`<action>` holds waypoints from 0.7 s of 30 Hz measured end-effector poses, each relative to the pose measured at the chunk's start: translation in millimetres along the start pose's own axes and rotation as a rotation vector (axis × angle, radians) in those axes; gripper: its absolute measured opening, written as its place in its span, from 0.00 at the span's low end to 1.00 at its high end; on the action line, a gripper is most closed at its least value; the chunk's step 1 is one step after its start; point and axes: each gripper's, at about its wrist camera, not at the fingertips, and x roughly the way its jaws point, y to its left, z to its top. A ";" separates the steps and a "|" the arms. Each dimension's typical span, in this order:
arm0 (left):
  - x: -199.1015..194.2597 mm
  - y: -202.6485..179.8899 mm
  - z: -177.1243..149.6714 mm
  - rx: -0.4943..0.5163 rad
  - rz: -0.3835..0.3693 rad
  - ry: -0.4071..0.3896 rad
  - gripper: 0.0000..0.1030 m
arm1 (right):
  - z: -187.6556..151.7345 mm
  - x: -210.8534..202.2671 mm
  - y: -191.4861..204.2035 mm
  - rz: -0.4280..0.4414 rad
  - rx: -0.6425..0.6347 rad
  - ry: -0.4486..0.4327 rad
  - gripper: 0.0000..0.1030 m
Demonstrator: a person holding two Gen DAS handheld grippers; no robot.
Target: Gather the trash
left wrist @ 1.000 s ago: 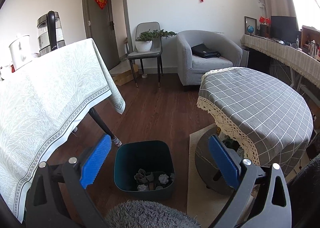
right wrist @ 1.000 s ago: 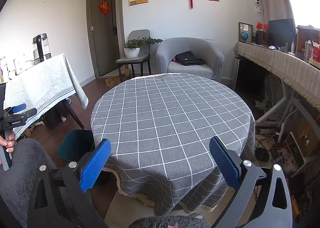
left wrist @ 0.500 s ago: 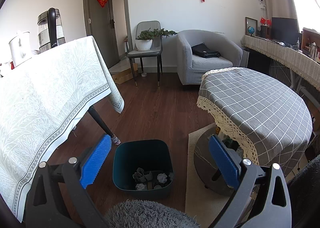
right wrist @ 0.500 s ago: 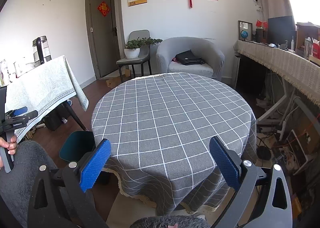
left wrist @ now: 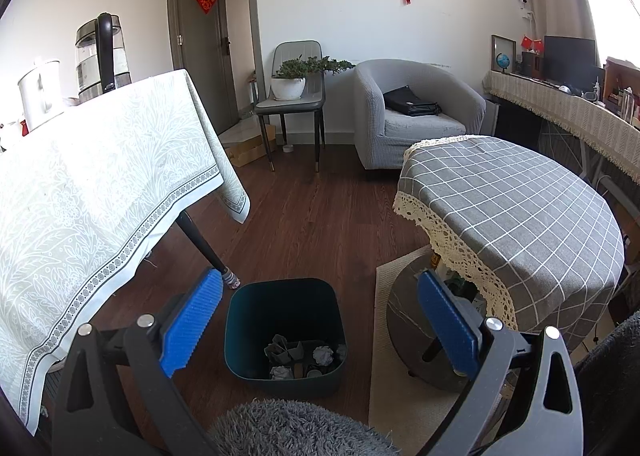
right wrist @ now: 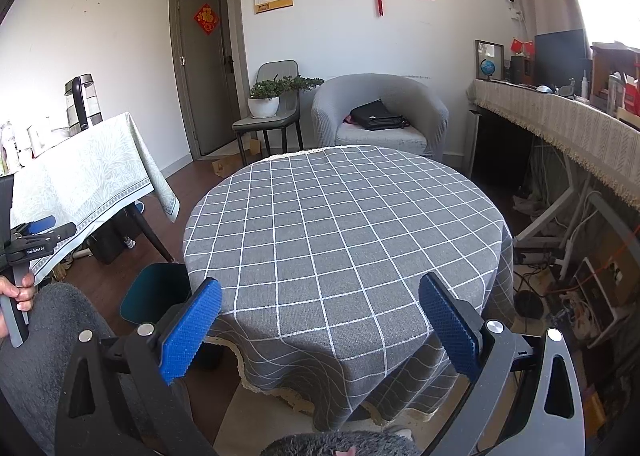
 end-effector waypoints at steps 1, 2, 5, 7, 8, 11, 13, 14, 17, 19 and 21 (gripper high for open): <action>-0.1 0.0 0.0 0.000 0.000 0.000 0.97 | 0.0 -0.2 0.2 -0.001 -0.002 0.001 0.97; -0.3 -0.3 0.0 -0.001 -0.001 0.001 0.97 | 0.0 -0.4 0.5 -0.001 -0.004 0.002 0.97; -0.6 -0.4 -0.2 -0.002 0.000 0.001 0.97 | 0.2 -0.3 1.5 -0.003 -0.007 0.004 0.97; -0.6 -0.1 0.0 -0.002 -0.001 0.001 0.97 | 0.2 -0.3 2.1 -0.002 -0.006 0.004 0.97; -0.9 -0.2 -0.1 -0.003 -0.001 0.001 0.97 | 0.3 -0.2 2.2 -0.003 -0.006 0.004 0.97; -0.8 -1.1 -1.5 -0.008 0.000 0.003 0.97 | 0.3 -0.2 2.4 -0.003 -0.007 0.004 0.97; -0.3 -1.4 -1.9 -0.009 0.000 0.004 0.97 | 0.3 -0.2 2.3 -0.003 -0.007 0.005 0.97; 0.0 -1.3 -1.7 -0.009 0.000 0.004 0.97 | 0.3 -0.3 2.4 -0.003 -0.007 0.005 0.97; -0.2 -1.9 -2.0 -0.008 0.000 0.004 0.97 | 0.3 -0.3 2.7 -0.003 -0.007 0.005 0.97; -0.4 -2.0 -1.9 -0.009 0.000 0.004 0.97 | 0.3 -0.4 2.9 -0.004 -0.007 0.005 0.97; -0.2 -1.9 -1.6 -0.009 0.001 0.004 0.97 | 0.3 -0.3 3.0 -0.004 -0.006 0.004 0.97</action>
